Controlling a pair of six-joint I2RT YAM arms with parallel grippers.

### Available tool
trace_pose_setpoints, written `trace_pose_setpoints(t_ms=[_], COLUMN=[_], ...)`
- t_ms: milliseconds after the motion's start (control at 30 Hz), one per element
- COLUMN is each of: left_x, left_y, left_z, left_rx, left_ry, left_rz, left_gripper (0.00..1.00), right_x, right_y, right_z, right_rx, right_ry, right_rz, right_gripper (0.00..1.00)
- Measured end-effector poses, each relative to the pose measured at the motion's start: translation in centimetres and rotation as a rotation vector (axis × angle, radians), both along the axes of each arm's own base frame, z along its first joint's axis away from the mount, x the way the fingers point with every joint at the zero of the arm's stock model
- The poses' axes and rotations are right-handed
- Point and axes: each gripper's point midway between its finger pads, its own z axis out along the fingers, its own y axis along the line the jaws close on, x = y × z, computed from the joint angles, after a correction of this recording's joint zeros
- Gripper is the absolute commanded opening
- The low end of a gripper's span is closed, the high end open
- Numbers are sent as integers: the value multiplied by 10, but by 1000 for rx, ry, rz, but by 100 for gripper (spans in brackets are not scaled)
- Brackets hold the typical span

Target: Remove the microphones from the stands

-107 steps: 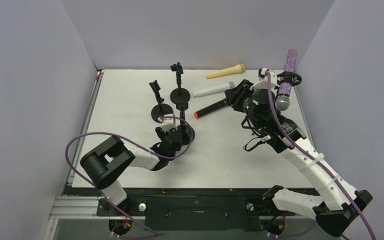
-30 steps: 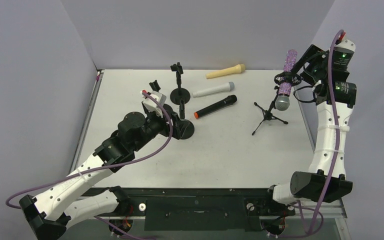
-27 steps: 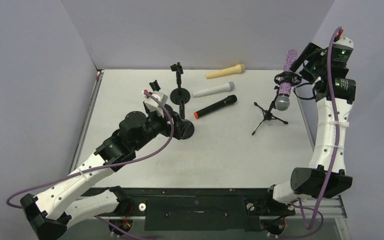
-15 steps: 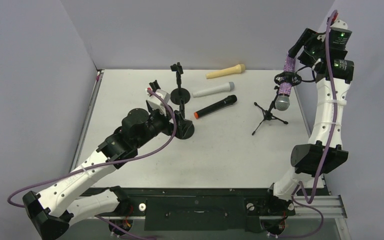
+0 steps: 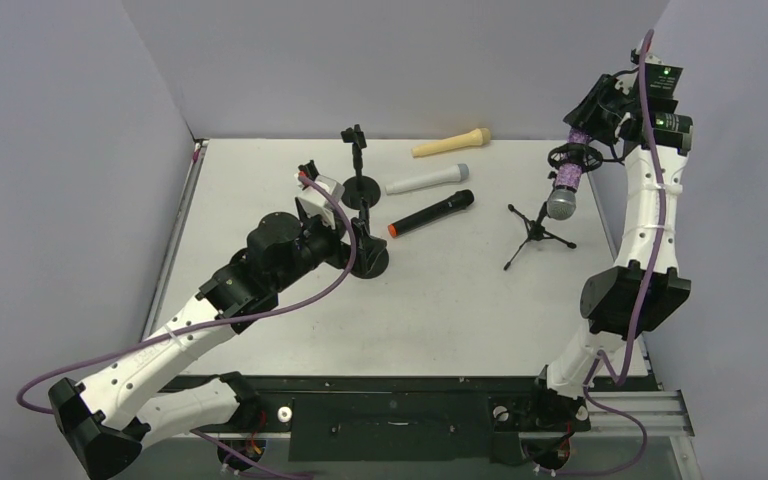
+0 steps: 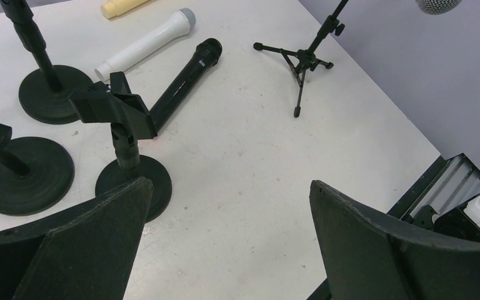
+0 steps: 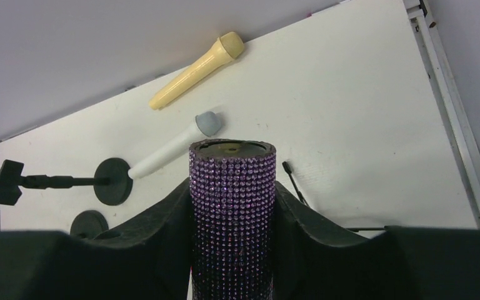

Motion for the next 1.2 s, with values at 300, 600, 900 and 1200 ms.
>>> trace_pose_setpoints(t_ms=[300, 600, 900, 1200], left_x=[-1, 0, 1, 1], left_y=[-2, -7, -12, -15], left_z=[1, 9, 8, 5], left_rx=[-12, -59, -84, -102], left_ry=[9, 3, 10, 18], left_rz=[-9, -11, -21, -26], left_gripper=[96, 96, 96, 96], right_x=[-2, -40, -70, -109], right_y=[9, 40, 109, 159], right_z=[-9, -1, 10, 0], right_rx=[119, 240, 343, 436], right_ry=[16, 5, 15, 17], right_rz=[-34, -112, -144, -186], right_gripper=[0, 0, 0, 0])
